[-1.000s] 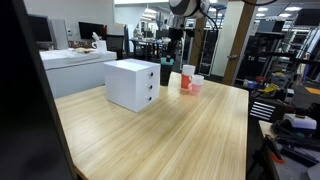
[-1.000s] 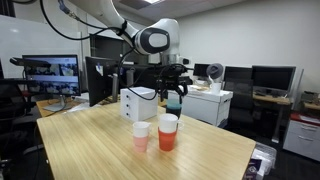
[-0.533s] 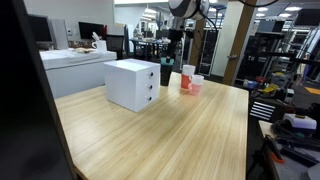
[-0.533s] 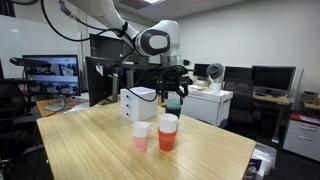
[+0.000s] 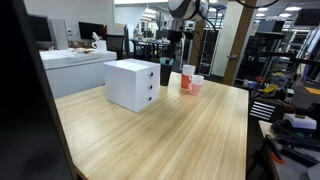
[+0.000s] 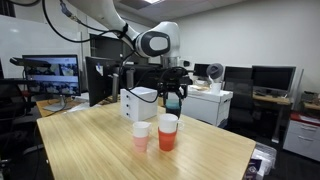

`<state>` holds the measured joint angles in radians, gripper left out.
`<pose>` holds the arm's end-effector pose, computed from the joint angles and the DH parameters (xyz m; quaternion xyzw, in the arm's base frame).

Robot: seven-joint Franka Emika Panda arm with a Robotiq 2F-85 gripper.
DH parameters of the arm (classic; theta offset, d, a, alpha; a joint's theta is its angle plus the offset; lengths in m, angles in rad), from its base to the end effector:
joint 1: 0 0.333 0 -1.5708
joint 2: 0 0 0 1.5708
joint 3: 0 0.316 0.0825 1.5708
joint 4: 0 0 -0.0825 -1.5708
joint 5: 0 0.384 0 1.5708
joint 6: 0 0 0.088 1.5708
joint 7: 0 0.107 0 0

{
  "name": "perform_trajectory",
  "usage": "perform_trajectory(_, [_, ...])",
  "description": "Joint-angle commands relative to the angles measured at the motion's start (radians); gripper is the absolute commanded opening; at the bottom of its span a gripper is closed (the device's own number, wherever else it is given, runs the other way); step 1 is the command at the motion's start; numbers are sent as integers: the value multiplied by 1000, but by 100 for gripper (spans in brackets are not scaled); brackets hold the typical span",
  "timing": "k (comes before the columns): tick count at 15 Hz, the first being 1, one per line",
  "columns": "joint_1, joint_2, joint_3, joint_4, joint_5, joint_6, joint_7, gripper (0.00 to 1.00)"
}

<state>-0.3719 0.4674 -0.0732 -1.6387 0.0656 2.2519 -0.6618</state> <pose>0.6271 -0.2901 0.3607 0.9928 0.0943 0.0683 0.0295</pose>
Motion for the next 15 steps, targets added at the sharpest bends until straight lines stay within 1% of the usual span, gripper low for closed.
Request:
perform_trajectory(1, [4,-5,-2,-6,10,17,1,53])
perform_trajectory(3, [4,-7,-2,-7,9,17,2,51])
perform_trajectory(7, [24,-28,-17,-6,-21,-1,42,51])
perform_trajectory(15, [68,-133,-41,-5,-80,3,102,51])
